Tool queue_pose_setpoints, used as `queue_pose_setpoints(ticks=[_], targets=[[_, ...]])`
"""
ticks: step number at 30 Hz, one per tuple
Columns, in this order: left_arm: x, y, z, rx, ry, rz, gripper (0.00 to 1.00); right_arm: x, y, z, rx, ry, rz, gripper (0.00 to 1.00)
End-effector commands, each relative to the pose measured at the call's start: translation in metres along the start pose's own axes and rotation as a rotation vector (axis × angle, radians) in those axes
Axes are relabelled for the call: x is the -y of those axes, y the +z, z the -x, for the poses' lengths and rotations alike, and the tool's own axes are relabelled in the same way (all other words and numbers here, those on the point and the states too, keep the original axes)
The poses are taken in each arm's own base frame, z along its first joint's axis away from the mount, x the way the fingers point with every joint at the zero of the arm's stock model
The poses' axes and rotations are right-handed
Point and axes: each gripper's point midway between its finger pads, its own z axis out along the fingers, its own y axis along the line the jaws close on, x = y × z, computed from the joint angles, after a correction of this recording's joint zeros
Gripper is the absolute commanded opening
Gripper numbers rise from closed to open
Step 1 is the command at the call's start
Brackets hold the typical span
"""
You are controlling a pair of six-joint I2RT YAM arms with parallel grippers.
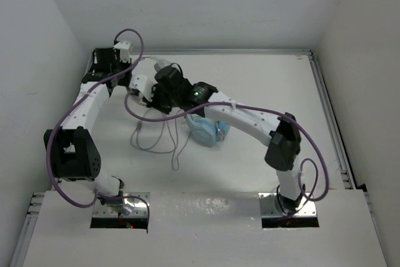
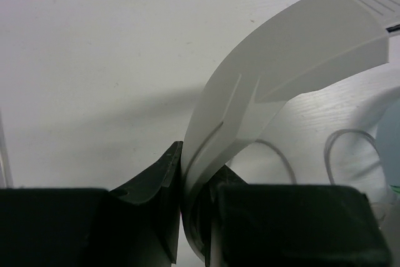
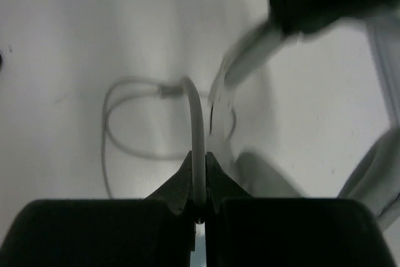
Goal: Wrap the headphones
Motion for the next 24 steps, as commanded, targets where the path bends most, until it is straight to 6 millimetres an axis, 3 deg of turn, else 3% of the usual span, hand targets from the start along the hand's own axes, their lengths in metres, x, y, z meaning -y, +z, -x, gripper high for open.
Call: queue_pose_setpoints(ticks=[1,3,4,6,7,10,11,12,13,15,18,20,23,24], targets=[[-0.040,-0.023,0.055,0.197,-0.042,0.096,0.00,0.020,-0.061,-0.006,0.009,0.049,-0.116,0.00],[-0.055,-0.025,0.056,0.206,0.028,0.172,0.00,0.037,-0.082,-0.033,-0.056,0.092,-0.216,0.00],[-0.061,-0.029,0.060,0.232,0.054,0.211,0.00,0.054,-0.094,-0.063,-0.123,0.142,-0.258,0.00],[-0.063,-0.030,0.053,0.221,0.137,0.222,0.00,0.085,-0.124,-0.076,-0.123,0.283,-0.325,0.00],[-0.061,-0.028,0.046,0.203,0.165,0.209,0.00,0.119,-0.144,-0.099,-0.141,0.370,-0.397,0.00],[-0.052,-0.026,0.031,0.148,0.267,0.177,0.00,0.180,-0.187,-0.108,-0.101,0.502,-0.583,0.00],[-0.049,-0.024,0.027,0.127,0.294,0.176,0.00,0.192,-0.193,-0.103,-0.079,0.527,-0.617,0.00],[-0.041,-0.021,0.020,0.087,0.346,0.194,0.00,0.210,-0.200,-0.085,-0.032,0.527,-0.649,0.00],[-0.042,-0.018,0.012,0.053,0.367,0.213,0.00,0.216,-0.199,-0.073,0.006,0.553,-0.650,0.00],[-0.019,-0.008,0.003,0.012,0.416,0.210,0.00,0.231,-0.194,-0.038,0.118,0.583,-0.624,0.00],[-0.013,0.000,-0.010,-0.058,0.337,0.206,0.00,0.232,-0.172,0.006,0.285,0.671,-0.513,0.00],[-0.009,0.005,-0.006,-0.063,0.269,0.195,0.00,0.231,-0.161,0.028,0.368,0.690,-0.480,0.00],[0.004,0.011,-0.006,-0.057,0.203,0.132,0.00,0.215,-0.136,0.059,0.456,0.697,-0.422,0.00],[0.009,0.014,-0.006,-0.062,0.187,0.106,0.00,0.202,-0.129,0.080,0.502,0.685,-0.386,0.00]])
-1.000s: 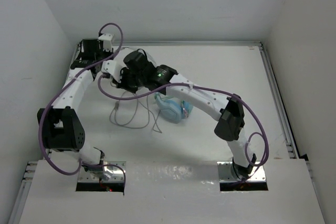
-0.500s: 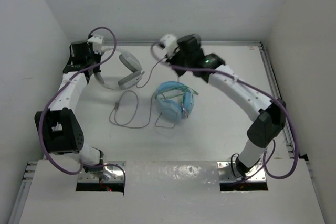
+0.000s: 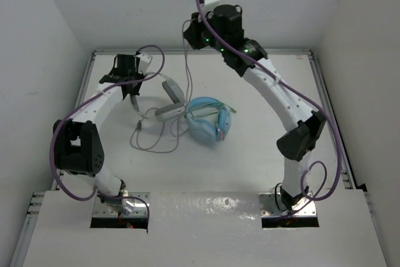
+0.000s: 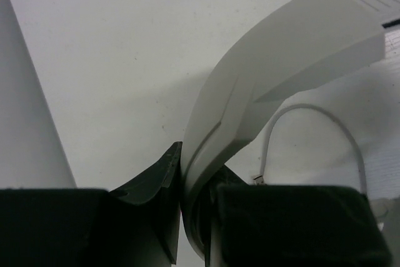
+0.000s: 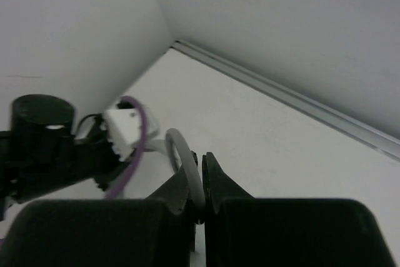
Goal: Wrap the headphones
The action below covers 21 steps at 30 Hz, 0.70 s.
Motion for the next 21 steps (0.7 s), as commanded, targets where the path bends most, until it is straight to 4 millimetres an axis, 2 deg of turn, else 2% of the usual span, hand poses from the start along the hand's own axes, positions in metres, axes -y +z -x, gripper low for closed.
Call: queue_pose_setpoints(ticks=[1,2,3,4,5,6,8,9,10,13,14,15,18,20,21], targets=[[-0.003,-0.005,0.032,0.078,-0.142,-0.026,0.00,-0.064,0.024,0.015,0.102,0.091,0.148,0.00],[-0.001,-0.003,0.033,0.072,-0.167,-0.035,0.00,-0.081,0.026,0.013,0.105,0.084,0.183,0.00],[0.002,0.003,0.034,0.065,-0.179,-0.050,0.00,-0.115,0.025,0.015,0.128,0.078,0.249,0.00],[0.003,0.006,0.033,0.061,-0.194,-0.058,0.00,-0.132,0.030,0.007,0.121,0.082,0.286,0.00],[0.001,0.014,0.034,0.055,-0.233,-0.070,0.00,-0.165,0.027,0.004,0.126,0.083,0.374,0.00],[0.000,0.018,0.035,0.056,-0.260,-0.091,0.00,-0.182,0.026,-0.001,0.117,0.087,0.415,0.00],[-0.011,0.030,0.030,0.036,-0.361,-0.107,0.00,-0.215,0.026,-0.022,0.070,0.082,0.513,0.00],[-0.024,0.030,0.034,0.057,-0.406,-0.121,0.00,-0.238,0.021,-0.032,0.051,0.077,0.563,0.00],[-0.035,0.033,0.030,0.058,-0.457,-0.114,0.00,-0.247,0.022,-0.044,0.030,0.077,0.588,0.00],[-0.038,0.032,0.033,0.086,-0.477,-0.131,0.00,-0.269,0.026,-0.073,-0.003,0.075,0.633,0.00],[-0.037,0.027,0.037,0.101,-0.484,-0.142,0.00,-0.272,0.029,-0.080,-0.012,0.076,0.636,0.00],[-0.029,0.024,0.038,0.108,-0.490,-0.186,0.00,-0.274,0.040,-0.097,-0.032,0.075,0.636,0.00],[-0.020,0.013,0.041,0.122,-0.524,-0.265,0.00,-0.275,0.053,-0.133,-0.096,0.068,0.653,0.00],[-0.018,0.005,0.043,0.139,-0.541,-0.293,0.00,-0.273,0.056,-0.155,-0.128,0.058,0.655,0.00],[-0.013,0.002,0.044,0.142,-0.542,-0.326,0.00,-0.274,0.060,-0.159,-0.118,0.053,0.659,0.00]])
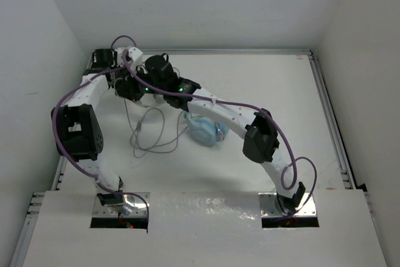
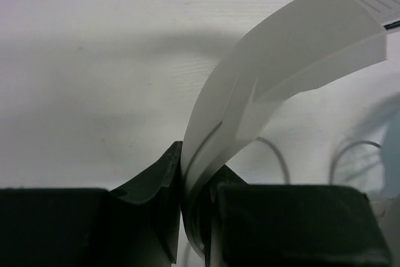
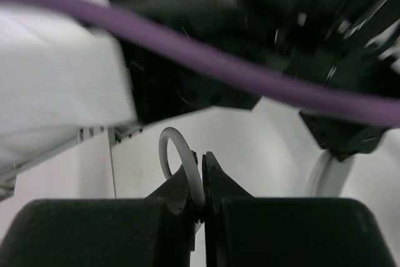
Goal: Wrap the headphones
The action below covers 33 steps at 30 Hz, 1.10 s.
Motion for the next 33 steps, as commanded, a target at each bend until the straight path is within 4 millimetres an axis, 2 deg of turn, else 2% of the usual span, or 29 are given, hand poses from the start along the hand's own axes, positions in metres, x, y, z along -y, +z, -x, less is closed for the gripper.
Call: queue_pose_setpoints(ticks=[1,5,6,8,9,10,11,12,14,15,18,19,20,21,22,23,24,25,26,27,29,31,32,33], targets=[[0.043,-0.038,0.038,0.140,-0.030,-0.193,0.00,-0.008,0.015,-0.028,-0.026,-0.005,0.070,0.00],[0.058,-0.053,0.035,0.125,-0.073,-0.297,0.00,0.012,0.018,-0.056,-0.075,-0.056,0.029,0.00],[0.058,-0.056,0.036,0.131,-0.078,-0.302,0.00,0.014,0.016,-0.058,-0.082,-0.073,0.017,0.00],[0.054,-0.063,0.044,0.163,-0.079,-0.289,0.00,0.021,0.011,-0.078,-0.137,-0.114,0.003,0.00],[0.051,-0.064,0.048,0.176,-0.079,-0.275,0.00,0.023,0.007,-0.083,-0.156,-0.133,0.004,0.16],[0.047,-0.067,0.053,0.193,-0.085,-0.260,0.00,0.019,0.002,-0.083,-0.167,-0.161,0.020,0.28],[0.043,-0.070,0.061,0.214,-0.083,-0.247,0.00,0.018,-0.005,-0.102,-0.220,-0.169,0.043,0.40],[0.041,-0.072,0.066,0.224,-0.087,-0.243,0.00,0.019,-0.010,-0.108,-0.240,-0.205,0.055,0.64],[0.039,-0.078,0.080,0.241,-0.083,-0.240,0.00,0.015,-0.025,-0.121,-0.295,-0.238,0.079,0.91],[0.037,-0.080,0.084,0.249,-0.082,-0.237,0.00,0.012,-0.031,-0.123,-0.307,-0.274,0.102,0.99],[0.034,-0.087,0.102,0.289,-0.076,-0.219,0.00,0.002,-0.055,-0.122,-0.309,-0.347,0.149,0.99],[0.033,-0.090,0.111,0.304,-0.073,-0.214,0.00,0.002,-0.068,-0.144,-0.349,-0.347,0.163,0.99],[0.033,-0.091,0.114,0.306,-0.074,-0.214,0.00,-0.008,-0.076,-0.119,-0.271,-0.407,0.180,0.99],[0.032,-0.092,0.118,0.307,-0.076,-0.216,0.00,-0.012,-0.084,-0.120,-0.256,-0.420,0.197,0.99],[0.032,-0.093,0.125,0.306,-0.079,-0.218,0.00,-0.013,-0.095,-0.141,-0.274,-0.421,0.211,0.99],[0.032,-0.095,0.128,0.305,-0.078,-0.226,0.00,-0.021,-0.101,-0.121,-0.203,-0.465,0.220,0.99],[0.032,-0.097,0.132,0.310,-0.078,-0.229,0.00,-0.022,-0.107,-0.125,-0.199,-0.468,0.227,0.99],[0.032,-0.101,0.137,0.316,-0.076,-0.234,0.00,-0.017,-0.116,-0.146,-0.229,-0.456,0.223,0.99],[0.034,-0.104,0.140,0.321,-0.069,-0.238,0.00,-0.017,-0.118,-0.141,-0.197,-0.471,0.218,0.91],[0.034,-0.108,0.143,0.328,-0.060,-0.235,0.00,-0.010,-0.124,-0.157,-0.218,-0.456,0.214,0.84],[0.036,-0.121,0.152,0.348,-0.045,-0.234,0.00,-0.004,-0.122,-0.159,-0.188,-0.398,0.207,0.63],[0.039,-0.131,0.155,0.353,-0.030,-0.236,0.00,0.015,-0.113,-0.165,-0.175,-0.306,0.202,0.68],[0.041,-0.142,0.163,0.374,-0.020,-0.234,0.00,0.017,-0.104,-0.146,-0.083,-0.210,0.195,0.89],[0.042,-0.147,0.165,0.381,-0.012,-0.233,0.00,0.032,-0.094,-0.154,-0.053,-0.144,0.181,0.92]])
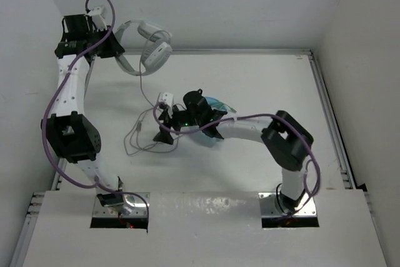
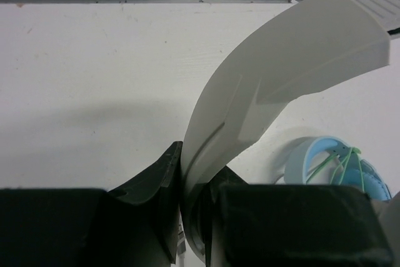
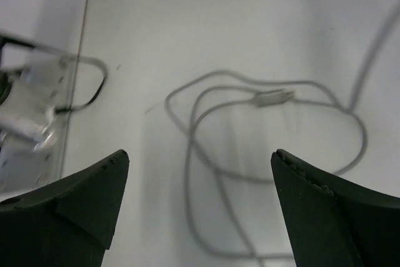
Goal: Wrap the headphones
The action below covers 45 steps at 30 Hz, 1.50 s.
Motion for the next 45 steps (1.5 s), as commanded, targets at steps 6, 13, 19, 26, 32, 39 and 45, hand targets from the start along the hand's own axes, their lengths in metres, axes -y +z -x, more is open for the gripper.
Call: queue_pose_setpoints(ticks=[6,13,19,26,32,39,45], targets=[[0.038,-0.059,0.075,0.144,0.062,-0.053,0.00,0.080,0.051,0.052,0.478,0.207,-0.018,0.99],[0.041,-0.077,0.109,0.221,0.064,-0.047,0.00,0.097,0.098,0.043,0.505,0.247,-0.103,0.99],[0.041,-0.081,0.108,0.232,0.061,-0.037,0.00,0.103,0.141,0.027,0.486,0.314,-0.110,0.96],[0.050,-0.095,0.101,0.250,0.077,-0.053,0.00,0.116,0.140,0.009,0.509,0.413,-0.227,0.80],[0.052,-0.102,0.107,0.282,0.088,-0.047,0.00,0.092,0.115,-0.006,0.483,0.440,-0.206,0.71],[0.056,-0.102,0.105,0.293,0.076,-0.066,0.00,0.107,0.121,-0.010,0.493,0.516,-0.271,0.70],[0.067,-0.112,0.100,0.291,0.081,-0.103,0.00,0.151,0.146,-0.012,0.508,0.579,-0.387,0.72]])
